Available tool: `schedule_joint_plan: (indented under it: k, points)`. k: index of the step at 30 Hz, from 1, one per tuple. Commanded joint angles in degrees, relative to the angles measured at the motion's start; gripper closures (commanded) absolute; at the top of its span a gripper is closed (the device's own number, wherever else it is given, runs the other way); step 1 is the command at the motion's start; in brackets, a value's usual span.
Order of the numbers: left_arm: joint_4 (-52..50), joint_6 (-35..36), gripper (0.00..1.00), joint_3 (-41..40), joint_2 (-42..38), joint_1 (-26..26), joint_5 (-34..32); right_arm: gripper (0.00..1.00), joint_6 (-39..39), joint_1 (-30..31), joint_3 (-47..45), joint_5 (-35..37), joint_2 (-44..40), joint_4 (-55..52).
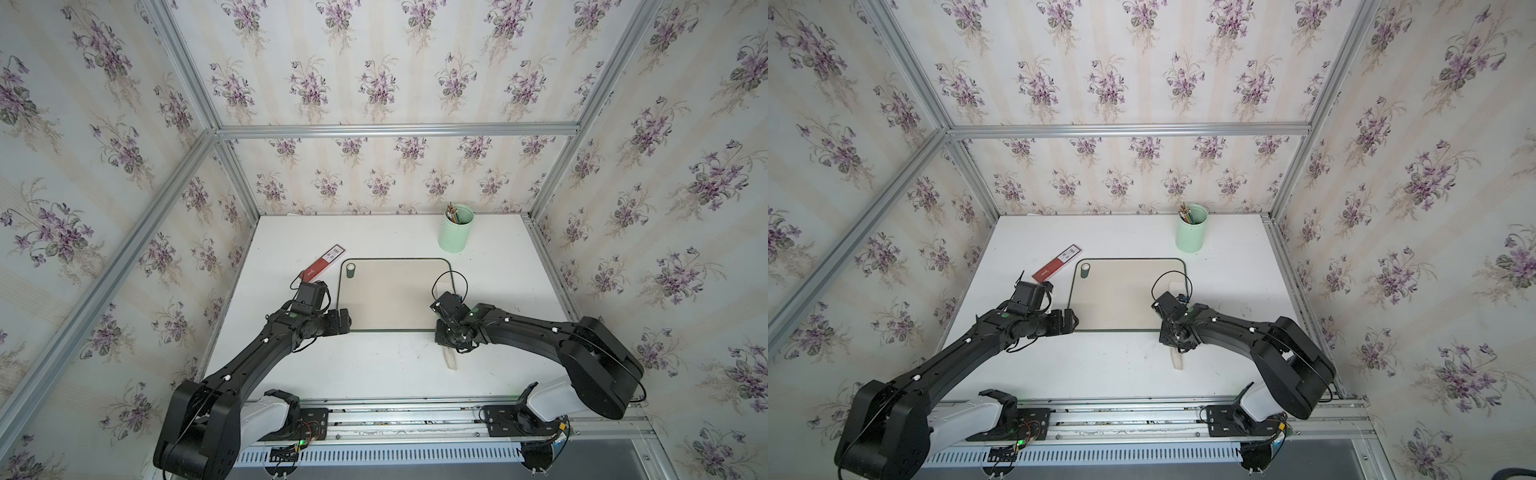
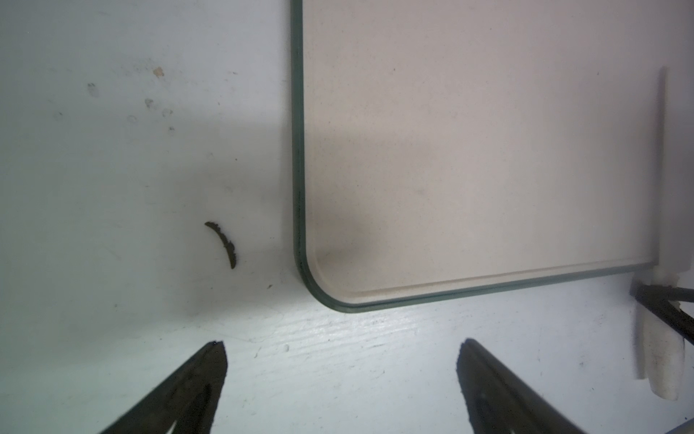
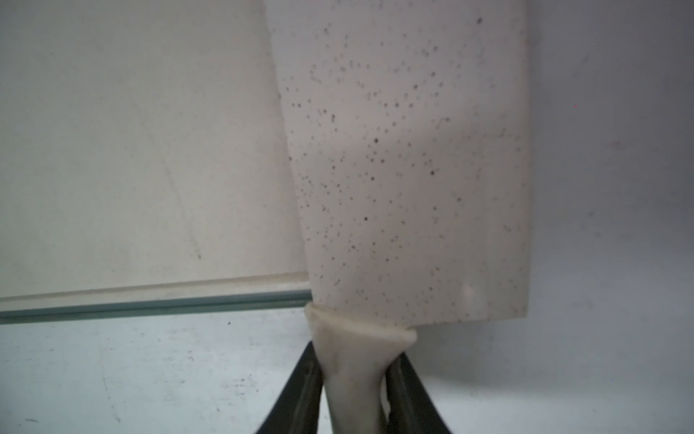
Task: Align the knife with the edge of the cutting board
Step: Place the knife at the edge of the cutting board, then reset both arms
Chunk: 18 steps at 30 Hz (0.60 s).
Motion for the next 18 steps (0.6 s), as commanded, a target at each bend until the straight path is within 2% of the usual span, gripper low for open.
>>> schedule_joint_plan:
  k: [1,15,18]
  points:
    - [0.7,0.5,0.01,0.2,0.0,0.0,-0.3,0.65,0.1,0.1,0.0,0.5,0.1,0.1]
    - [0.7,0.5,0.01,0.2,0.0,0.0,-0.3,0.33,-0.4,0.1,0.2,0.3,-0.5,-0.3]
    - [0.5,0.5,0.01,0.2,-0.2,0.0,-0.8,0.28,-1.8,0.1,1.7,4.1,-3.2,-5.1]
